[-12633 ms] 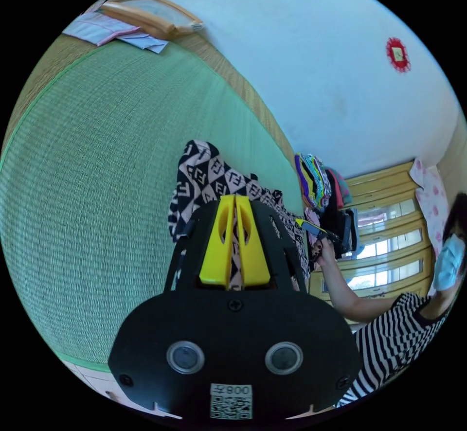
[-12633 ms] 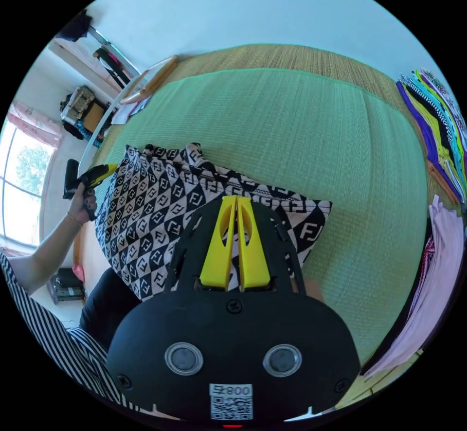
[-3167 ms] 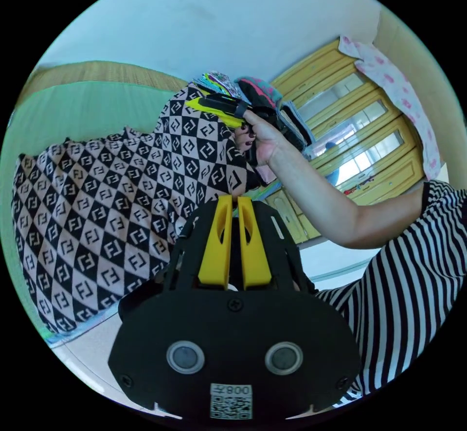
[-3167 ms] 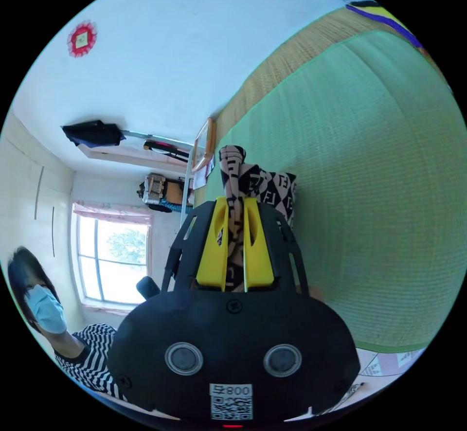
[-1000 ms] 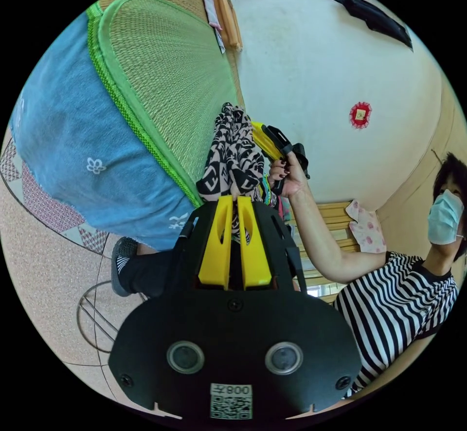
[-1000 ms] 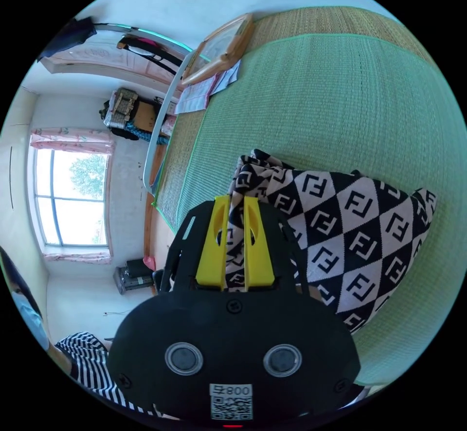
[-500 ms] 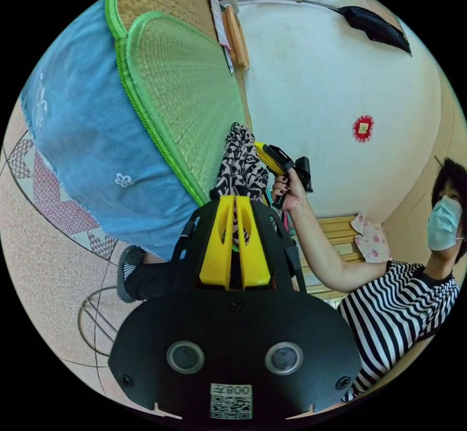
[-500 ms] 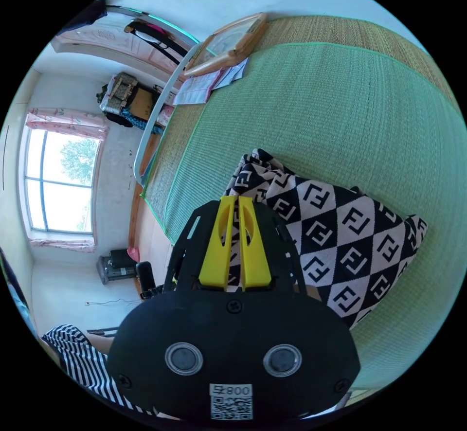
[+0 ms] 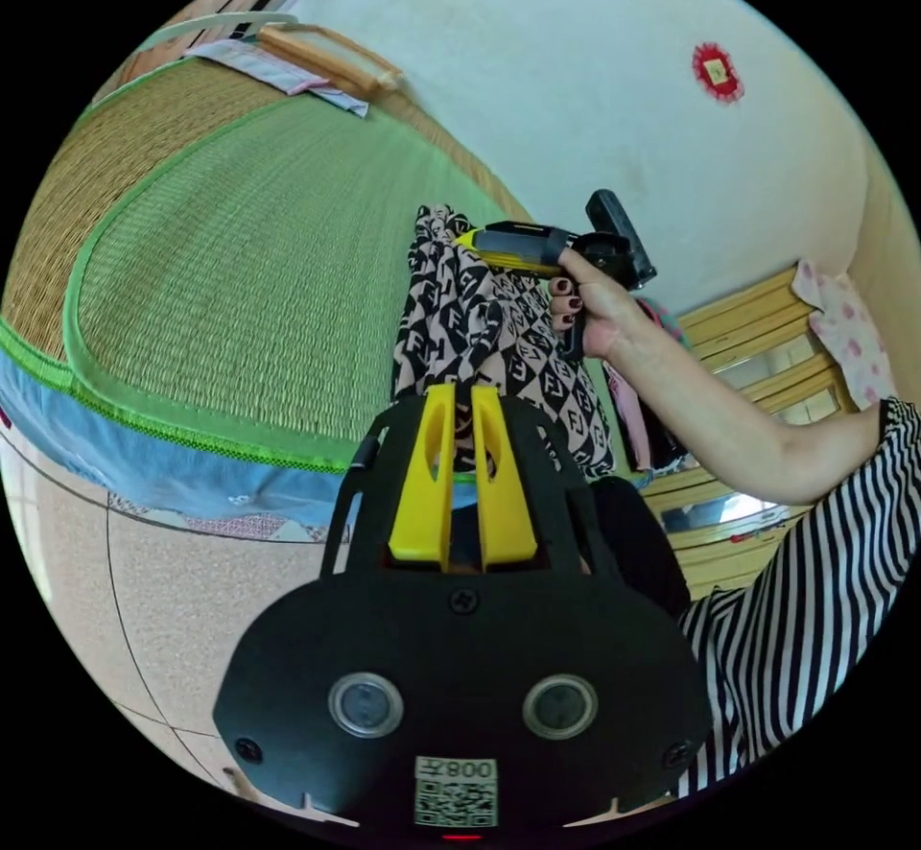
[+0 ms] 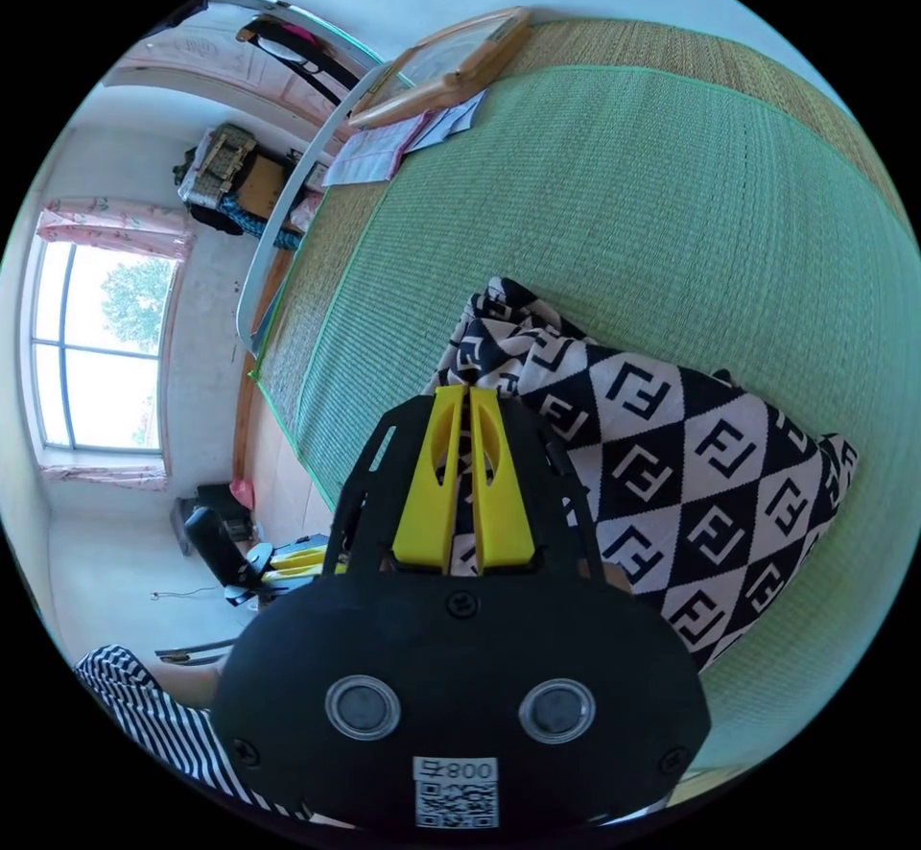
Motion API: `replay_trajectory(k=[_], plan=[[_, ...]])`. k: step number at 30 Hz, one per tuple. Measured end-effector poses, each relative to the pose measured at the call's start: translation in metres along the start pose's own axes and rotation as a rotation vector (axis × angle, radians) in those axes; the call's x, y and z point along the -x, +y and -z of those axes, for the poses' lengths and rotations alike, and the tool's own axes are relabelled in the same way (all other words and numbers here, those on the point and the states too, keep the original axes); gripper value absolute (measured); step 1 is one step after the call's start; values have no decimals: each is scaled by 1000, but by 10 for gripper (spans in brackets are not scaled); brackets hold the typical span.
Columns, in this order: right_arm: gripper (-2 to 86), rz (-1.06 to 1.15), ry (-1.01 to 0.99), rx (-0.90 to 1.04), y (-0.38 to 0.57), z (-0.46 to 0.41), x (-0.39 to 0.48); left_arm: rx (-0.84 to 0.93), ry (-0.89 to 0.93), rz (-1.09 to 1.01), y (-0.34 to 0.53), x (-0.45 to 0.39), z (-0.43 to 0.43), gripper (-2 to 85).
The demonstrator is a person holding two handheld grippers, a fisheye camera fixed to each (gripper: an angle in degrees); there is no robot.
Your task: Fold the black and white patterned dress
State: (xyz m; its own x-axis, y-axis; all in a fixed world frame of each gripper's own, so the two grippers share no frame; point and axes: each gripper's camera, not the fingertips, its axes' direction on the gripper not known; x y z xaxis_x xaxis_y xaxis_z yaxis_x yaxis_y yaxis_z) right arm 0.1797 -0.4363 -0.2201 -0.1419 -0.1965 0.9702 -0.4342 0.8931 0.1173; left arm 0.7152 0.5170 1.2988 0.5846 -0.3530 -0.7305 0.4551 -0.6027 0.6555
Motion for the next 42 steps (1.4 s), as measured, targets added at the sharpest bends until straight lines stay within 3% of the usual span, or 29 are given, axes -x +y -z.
replay_trajectory(k=[5, 10, 14, 20, 28, 34, 38, 42], plan=[[6, 21, -17, -22, -3, 18, 5, -101, 32, -5, 6, -13, 10, 25], [6, 63, 7, -45, -10, 31, 20, -34, -78, 6, 16, -6, -22, 23], [7, 61, 50, 20, -19, 8, 20, -47, 24, 104, 35, 24, -52, 24], [12, 120, 49, 41, -23, 10, 28, -45, 17, 75, 44, 28, -78, 24], [20, 266, 193, 20, -13, 4, 64, -34, -17, 50, 53, 30, -106, 23], [18, 246, 171, 57, -20, 11, 63, -183, -49, -48, 59, -2, -94, 10], [14, 251, 188, 49, -19, 14, 67, -113, -99, -162, 49, -18, -125, 3], [9, 249, 199, 51, -17, 23, 72, 41, -171, -119, 55, 8, -174, 2]])
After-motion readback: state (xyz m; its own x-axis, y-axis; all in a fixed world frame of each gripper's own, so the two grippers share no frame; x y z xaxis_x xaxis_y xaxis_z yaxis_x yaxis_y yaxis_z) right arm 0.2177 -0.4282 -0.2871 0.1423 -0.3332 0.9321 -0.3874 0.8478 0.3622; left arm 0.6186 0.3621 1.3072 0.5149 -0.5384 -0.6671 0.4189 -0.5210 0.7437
